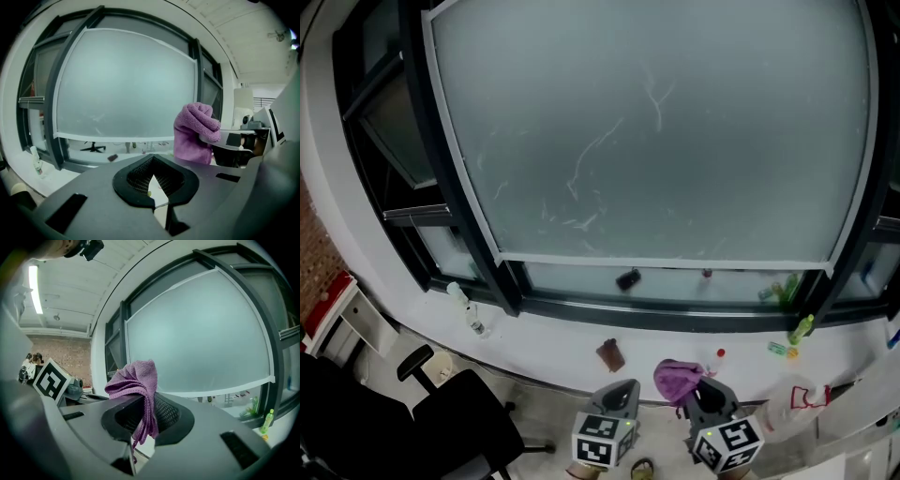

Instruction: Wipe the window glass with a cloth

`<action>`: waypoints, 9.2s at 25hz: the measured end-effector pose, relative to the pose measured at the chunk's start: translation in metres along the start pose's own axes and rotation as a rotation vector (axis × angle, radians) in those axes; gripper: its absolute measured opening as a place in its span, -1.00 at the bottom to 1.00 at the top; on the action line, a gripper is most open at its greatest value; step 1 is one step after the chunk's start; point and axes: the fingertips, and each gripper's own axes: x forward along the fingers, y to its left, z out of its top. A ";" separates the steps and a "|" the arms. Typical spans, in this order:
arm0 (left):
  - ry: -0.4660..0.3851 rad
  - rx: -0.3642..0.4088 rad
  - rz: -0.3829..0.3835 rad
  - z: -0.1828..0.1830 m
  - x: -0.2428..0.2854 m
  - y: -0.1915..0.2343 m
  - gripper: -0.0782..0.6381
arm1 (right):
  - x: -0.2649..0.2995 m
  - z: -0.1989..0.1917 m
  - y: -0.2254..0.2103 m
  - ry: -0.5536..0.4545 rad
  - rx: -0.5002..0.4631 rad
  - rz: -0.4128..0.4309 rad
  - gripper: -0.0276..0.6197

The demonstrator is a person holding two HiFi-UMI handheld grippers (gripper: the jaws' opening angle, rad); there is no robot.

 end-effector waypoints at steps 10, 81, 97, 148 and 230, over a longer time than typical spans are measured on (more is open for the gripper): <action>0.009 -0.010 -0.020 0.018 0.045 0.052 -0.77 | 0.076 0.008 -0.014 0.015 -0.018 -0.015 -0.77; -0.266 0.139 0.143 0.357 0.313 0.311 -0.77 | 0.521 0.347 -0.179 -0.294 -0.343 -0.089 -0.77; -0.295 0.141 0.016 0.360 0.337 0.259 -0.77 | 0.444 0.352 -0.268 -0.291 -0.375 -0.284 -0.77; -0.316 0.134 0.072 0.361 0.312 0.268 -0.77 | 0.418 0.307 -0.235 -0.287 -0.346 -0.224 -0.77; -0.277 0.184 -0.213 0.352 0.396 0.166 -0.77 | 0.348 0.236 -0.401 -0.084 -0.276 -0.635 -0.77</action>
